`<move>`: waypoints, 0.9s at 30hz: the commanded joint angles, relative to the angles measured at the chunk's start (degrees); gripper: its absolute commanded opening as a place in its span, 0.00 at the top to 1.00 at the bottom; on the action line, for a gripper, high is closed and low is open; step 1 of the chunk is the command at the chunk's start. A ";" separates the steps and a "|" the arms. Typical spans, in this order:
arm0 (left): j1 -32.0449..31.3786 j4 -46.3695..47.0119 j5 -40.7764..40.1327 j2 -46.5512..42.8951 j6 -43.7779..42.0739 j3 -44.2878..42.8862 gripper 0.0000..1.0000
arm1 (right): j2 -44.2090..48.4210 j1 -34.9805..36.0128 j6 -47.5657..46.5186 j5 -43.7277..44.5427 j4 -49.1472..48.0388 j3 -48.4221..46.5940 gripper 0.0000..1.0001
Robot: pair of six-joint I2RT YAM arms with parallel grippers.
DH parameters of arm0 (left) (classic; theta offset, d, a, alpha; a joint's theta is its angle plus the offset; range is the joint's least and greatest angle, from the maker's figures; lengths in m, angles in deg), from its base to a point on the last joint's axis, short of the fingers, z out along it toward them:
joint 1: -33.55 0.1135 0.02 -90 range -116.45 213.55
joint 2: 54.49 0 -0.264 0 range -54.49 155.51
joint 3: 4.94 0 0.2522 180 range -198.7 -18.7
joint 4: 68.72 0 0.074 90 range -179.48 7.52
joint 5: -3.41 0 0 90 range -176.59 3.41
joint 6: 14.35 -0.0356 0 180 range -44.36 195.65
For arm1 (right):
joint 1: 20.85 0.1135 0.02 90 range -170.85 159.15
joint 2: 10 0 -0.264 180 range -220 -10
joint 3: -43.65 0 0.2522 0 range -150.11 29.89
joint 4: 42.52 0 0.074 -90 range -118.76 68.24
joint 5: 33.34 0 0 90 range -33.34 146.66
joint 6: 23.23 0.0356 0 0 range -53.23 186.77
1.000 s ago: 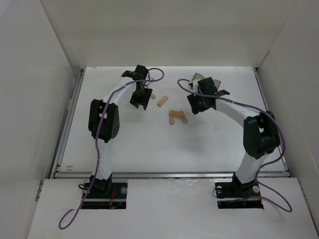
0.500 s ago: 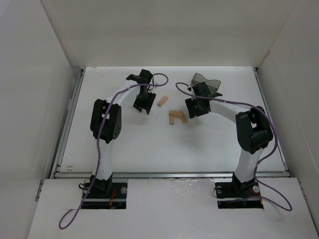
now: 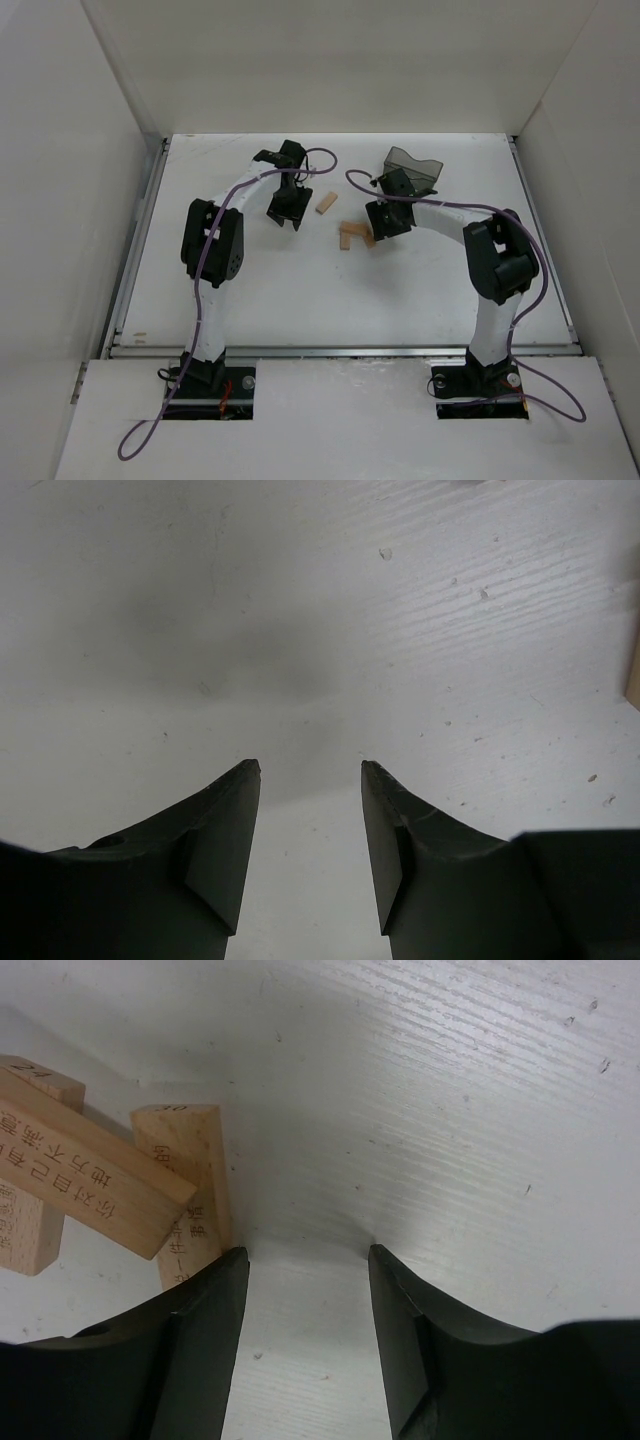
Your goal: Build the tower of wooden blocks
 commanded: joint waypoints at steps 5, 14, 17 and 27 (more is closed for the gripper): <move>-0.35 -0.51 -0.58 -1.07 0.22 1.24 0.58 | 1.62 1.17 1.07 -1.57 -2.98 2.08 0.43; -0.35 -0.51 -0.58 -1.07 0.22 1.24 0.58 | 2.68 1.70 1.07 -2.80 -3.51 2.60 0.43; -0.35 -0.51 -0.58 -1.07 0.22 1.24 0.58 | 2.68 1.70 1.07 -3.32 -3.51 2.60 0.43; -0.35 -0.51 -0.58 -1.07 0.22 1.24 0.57 | 3.29 1.70 1.07 0.89 -3.51 3.13 0.43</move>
